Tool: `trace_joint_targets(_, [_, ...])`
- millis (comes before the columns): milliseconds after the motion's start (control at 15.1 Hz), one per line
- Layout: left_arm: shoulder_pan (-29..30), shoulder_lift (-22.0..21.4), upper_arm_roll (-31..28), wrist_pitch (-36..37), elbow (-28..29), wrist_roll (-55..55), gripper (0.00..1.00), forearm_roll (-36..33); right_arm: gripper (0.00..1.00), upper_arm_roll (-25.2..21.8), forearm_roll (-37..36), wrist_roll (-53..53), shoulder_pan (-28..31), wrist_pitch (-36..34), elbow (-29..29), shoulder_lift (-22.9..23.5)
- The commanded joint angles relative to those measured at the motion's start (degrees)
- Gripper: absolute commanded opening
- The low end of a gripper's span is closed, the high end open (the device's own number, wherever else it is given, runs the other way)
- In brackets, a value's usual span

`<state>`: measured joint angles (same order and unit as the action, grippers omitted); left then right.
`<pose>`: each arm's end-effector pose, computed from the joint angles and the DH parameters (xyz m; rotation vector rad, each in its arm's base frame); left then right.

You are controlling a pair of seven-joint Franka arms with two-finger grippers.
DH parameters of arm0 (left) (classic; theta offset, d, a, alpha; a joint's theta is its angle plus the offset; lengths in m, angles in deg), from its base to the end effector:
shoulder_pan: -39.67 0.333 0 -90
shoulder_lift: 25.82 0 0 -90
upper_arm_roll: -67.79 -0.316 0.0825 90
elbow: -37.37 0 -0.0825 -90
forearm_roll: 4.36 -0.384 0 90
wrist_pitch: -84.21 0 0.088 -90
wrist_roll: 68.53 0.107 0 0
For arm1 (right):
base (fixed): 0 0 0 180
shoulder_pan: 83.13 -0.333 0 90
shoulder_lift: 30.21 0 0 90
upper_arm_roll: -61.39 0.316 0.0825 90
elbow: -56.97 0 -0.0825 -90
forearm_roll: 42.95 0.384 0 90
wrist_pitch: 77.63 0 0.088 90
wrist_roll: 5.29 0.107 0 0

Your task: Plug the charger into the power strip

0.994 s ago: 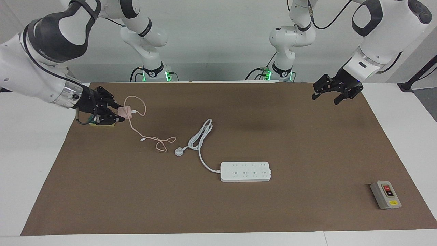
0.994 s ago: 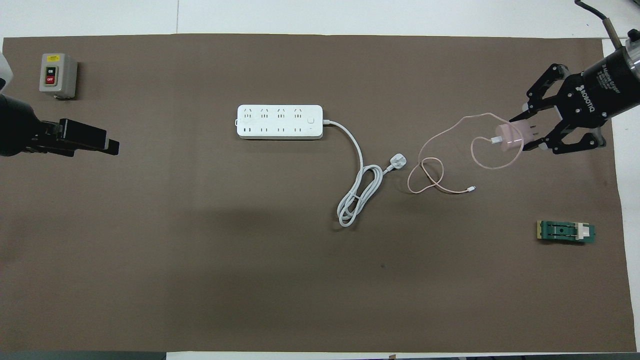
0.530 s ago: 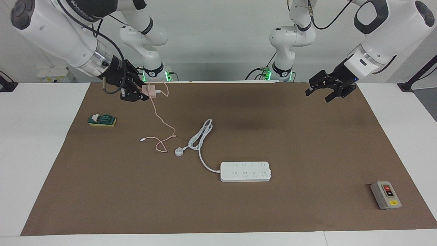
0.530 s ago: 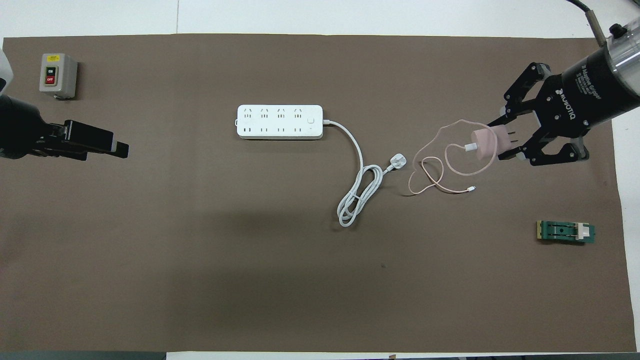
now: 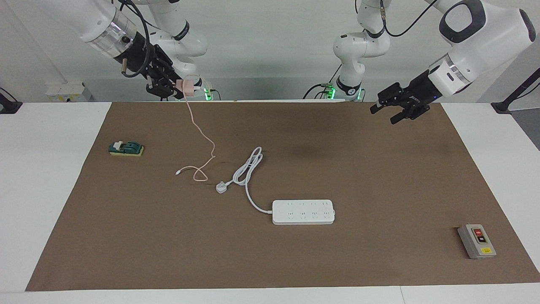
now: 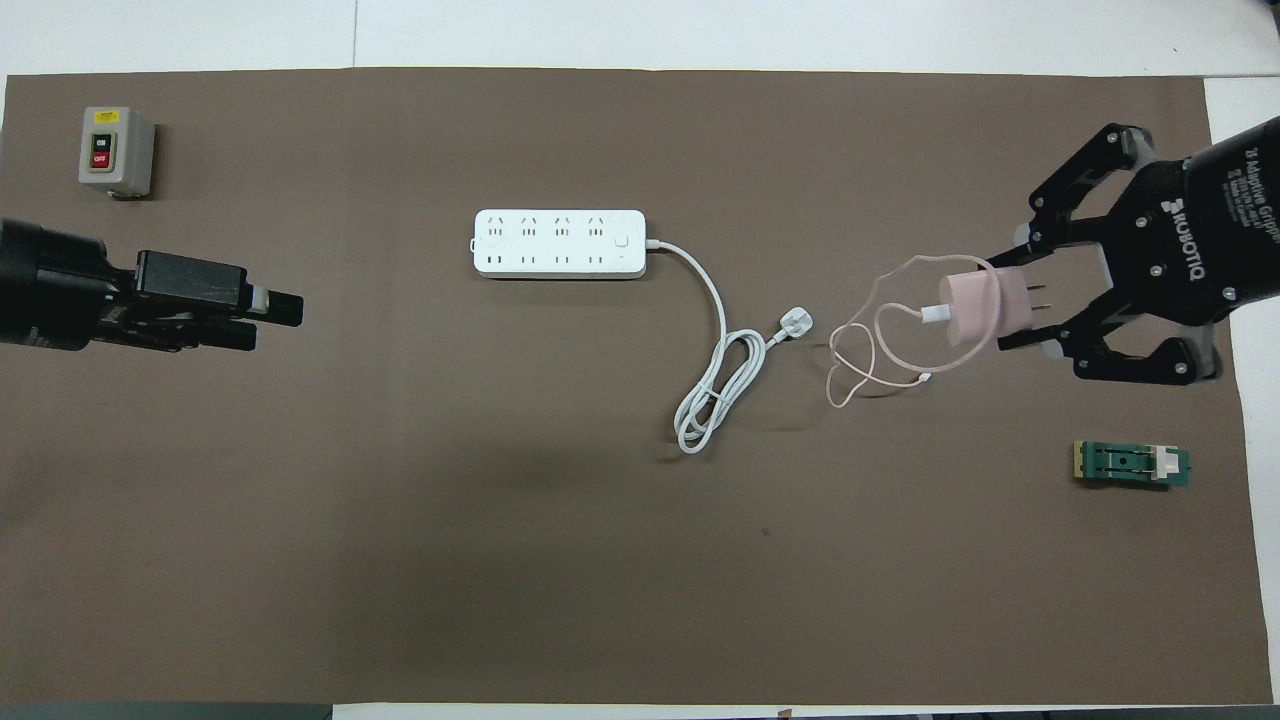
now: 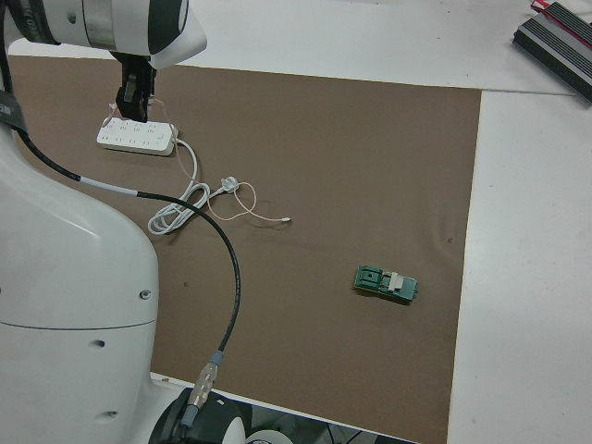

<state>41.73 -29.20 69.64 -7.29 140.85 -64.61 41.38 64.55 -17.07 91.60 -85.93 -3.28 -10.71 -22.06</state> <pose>0.5331 -0.0734 0.5792 2.3403 0.0244 -0.1402 0.5522 0.1100 0.7117 -2.1057 1.9020 0.5229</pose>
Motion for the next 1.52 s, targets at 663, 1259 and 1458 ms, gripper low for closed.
trace_joint_targets(663, [-3.02, -5.24, 0.61, -5.43, 20.17, 6.15, 1.00, 41.34, 0.00, 0.35, -4.51, -22.58, 0.25, 12.56, -11.86, -5.51])
trace_joint_targets(1259, [-19.63, -0.93, 0.70, -17.38, 26.33, 31.72, 1.00, 63.31, 0.00, 0.53, -31.38, -57.92, -5.46, 6.61, -10.54, -5.16])
trace_joint_targets(1458, [-21.56, -0.49, 0.70, -18.88, 26.24, 43.42, 1.00, 66.75, 0.00, 0.62, -36.49, -66.46, -5.72, 0.02, -8.87, -4.98])
